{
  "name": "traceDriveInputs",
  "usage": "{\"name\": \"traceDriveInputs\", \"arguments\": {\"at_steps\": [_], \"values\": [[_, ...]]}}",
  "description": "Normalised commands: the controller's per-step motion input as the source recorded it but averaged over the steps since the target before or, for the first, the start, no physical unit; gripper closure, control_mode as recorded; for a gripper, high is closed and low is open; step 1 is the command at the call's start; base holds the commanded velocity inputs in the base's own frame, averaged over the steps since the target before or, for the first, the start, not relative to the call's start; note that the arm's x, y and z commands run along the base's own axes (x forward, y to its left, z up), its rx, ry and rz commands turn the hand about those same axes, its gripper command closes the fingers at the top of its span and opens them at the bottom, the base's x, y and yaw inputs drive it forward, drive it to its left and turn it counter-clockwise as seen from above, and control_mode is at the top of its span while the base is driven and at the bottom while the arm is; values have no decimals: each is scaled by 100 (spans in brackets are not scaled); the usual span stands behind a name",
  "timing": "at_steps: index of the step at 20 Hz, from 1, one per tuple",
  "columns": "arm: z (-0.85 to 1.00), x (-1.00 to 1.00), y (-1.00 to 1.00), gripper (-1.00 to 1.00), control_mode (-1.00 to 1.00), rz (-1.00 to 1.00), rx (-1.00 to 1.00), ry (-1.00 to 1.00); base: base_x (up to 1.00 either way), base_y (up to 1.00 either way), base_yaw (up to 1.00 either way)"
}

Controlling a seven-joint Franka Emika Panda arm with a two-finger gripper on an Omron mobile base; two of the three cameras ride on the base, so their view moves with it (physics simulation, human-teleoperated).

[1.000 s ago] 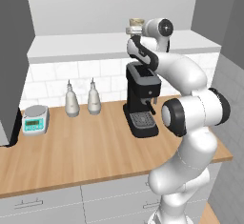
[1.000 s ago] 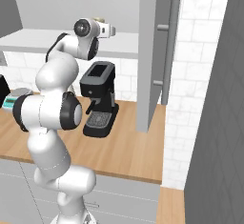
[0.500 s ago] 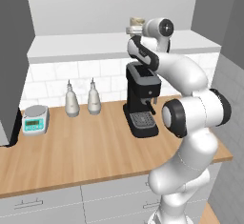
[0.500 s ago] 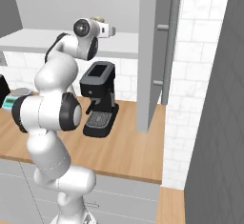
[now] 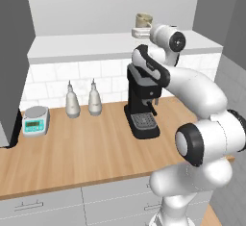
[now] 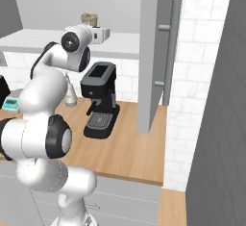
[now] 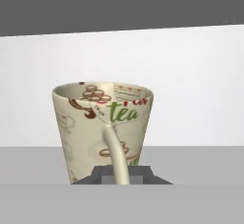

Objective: Gather all objects into one cabinet and sort the glasses and bowls to opposite sides.

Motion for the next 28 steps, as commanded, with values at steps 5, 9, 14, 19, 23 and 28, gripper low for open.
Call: {"name": "traceDriveInputs", "arguments": {"at_steps": [5, 9, 14, 19, 23, 28], "values": [[15, -92, 0, 100, -100, 0, 0, -19, 0, 0, 0], [13, -81, 0, 100, -100, 0, 0, -12, 0, 0, 0], [12, -60, 0, 100, -100, 0, 0, -9, 0, 0, 0], [1, -3, 0, 100, -100, 0, 0, -1, 0, 0, 0], [0, 0, 0, 100, -100, 0, 0, 0, 0, 0, 0], [0, -1, 0, 100, -100, 0, 0, 0, 0, 0, 0]]}}
